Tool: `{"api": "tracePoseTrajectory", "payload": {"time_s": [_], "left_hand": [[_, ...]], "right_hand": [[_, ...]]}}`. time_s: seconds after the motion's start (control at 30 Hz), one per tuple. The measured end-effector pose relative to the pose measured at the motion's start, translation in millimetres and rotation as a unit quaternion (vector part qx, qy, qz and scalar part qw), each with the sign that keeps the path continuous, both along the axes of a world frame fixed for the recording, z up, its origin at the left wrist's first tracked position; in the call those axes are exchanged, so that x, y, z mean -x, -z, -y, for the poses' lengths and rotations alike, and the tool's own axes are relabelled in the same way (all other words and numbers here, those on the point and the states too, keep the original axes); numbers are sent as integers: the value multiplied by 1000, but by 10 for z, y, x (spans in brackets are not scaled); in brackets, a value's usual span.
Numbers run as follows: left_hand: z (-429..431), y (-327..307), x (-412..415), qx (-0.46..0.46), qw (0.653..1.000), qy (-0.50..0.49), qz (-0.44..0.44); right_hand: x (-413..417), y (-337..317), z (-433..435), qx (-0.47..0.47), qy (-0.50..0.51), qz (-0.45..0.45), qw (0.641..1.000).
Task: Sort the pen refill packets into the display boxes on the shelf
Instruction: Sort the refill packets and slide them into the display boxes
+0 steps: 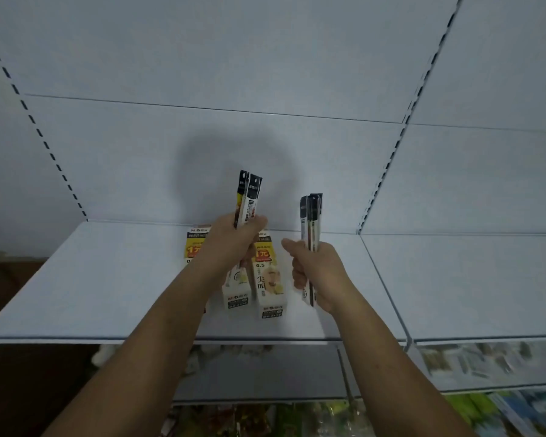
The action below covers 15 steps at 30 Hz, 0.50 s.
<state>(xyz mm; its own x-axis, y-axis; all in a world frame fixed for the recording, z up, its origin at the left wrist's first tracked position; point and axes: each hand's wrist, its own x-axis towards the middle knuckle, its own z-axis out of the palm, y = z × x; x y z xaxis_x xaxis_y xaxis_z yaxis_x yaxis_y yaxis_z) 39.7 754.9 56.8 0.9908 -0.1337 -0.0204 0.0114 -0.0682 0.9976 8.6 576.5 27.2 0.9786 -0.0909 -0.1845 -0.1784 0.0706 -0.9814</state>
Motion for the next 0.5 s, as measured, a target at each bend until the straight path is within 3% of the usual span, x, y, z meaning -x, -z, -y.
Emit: {"api": "tracePoseTrajectory", "payload": {"time_s": [0.13, 0.37, 0.5], "left_hand": [[33, 38, 31, -4, 1000, -24, -8], [-1, 123, 111, 3, 998, -69, -10], [-20, 150, 113, 22, 996, -82, -21]], "right_hand": [[-116, 122, -14, 144, -40, 19, 989], [-243, 332, -72, 212, -103, -11, 972], [-245, 356, -8, 186, -88, -9, 979]]}}
